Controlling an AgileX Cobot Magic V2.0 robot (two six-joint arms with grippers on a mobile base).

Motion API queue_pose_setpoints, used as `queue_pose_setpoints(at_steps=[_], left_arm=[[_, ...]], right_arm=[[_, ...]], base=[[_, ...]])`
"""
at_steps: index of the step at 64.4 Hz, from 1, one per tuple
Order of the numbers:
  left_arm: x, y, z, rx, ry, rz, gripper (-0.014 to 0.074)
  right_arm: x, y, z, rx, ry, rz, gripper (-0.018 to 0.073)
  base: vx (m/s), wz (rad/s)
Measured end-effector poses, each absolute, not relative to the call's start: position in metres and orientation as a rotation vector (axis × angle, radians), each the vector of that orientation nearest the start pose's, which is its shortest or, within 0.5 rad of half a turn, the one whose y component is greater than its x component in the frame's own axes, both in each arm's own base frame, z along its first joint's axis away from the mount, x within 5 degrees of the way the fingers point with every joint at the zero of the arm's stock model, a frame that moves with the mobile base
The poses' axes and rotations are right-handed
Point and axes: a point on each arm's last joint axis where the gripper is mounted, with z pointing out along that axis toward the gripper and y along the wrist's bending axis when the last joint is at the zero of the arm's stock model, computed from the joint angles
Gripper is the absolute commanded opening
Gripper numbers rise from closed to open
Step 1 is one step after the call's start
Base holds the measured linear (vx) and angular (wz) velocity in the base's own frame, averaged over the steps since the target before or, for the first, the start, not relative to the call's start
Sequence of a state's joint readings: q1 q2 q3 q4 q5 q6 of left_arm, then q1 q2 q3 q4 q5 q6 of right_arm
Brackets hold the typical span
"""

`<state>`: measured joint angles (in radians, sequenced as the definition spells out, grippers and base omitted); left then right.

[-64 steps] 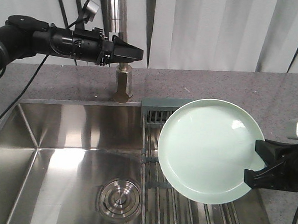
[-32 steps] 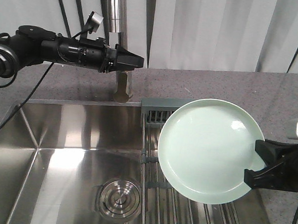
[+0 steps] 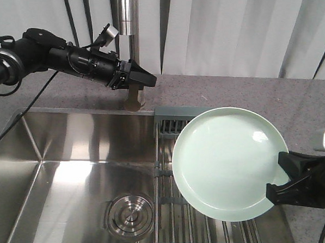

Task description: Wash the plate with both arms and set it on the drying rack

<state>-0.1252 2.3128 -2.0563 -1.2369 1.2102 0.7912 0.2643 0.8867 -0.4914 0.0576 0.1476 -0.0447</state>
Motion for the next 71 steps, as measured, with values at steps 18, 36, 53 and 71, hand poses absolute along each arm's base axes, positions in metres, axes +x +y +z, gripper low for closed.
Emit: queue_pose_setpoints(at_steps=[18,36,53,71], left_arm=[[0.461,-0.137,0.253,0.605,2.163,-1.300,0.0524],[0.446,-0.134,0.254,0.611,2.155,-1.259,0.0524],[0.445,-0.127,0.260,0.614,2.136,-1.262,0.0524],[0.422,-0.066,0.301,0.551,2.086,-1.223,0.0524]], right_arm=[[0.172,0.047,0.271,-0.261,2.014,0.183,-0.0008],[0.172,0.047,0.271,-0.261,2.014,0.183,-0.0008],[0.172,0.047,0.271,-0.261,2.014,0.183,-0.0008],[0.172,0.047,0.271,-0.261,2.014,0.183,-0.0008]], base=[[0.00,0.00],[0.00,0.00],[0.00,0.00],[0.00,0.00]])
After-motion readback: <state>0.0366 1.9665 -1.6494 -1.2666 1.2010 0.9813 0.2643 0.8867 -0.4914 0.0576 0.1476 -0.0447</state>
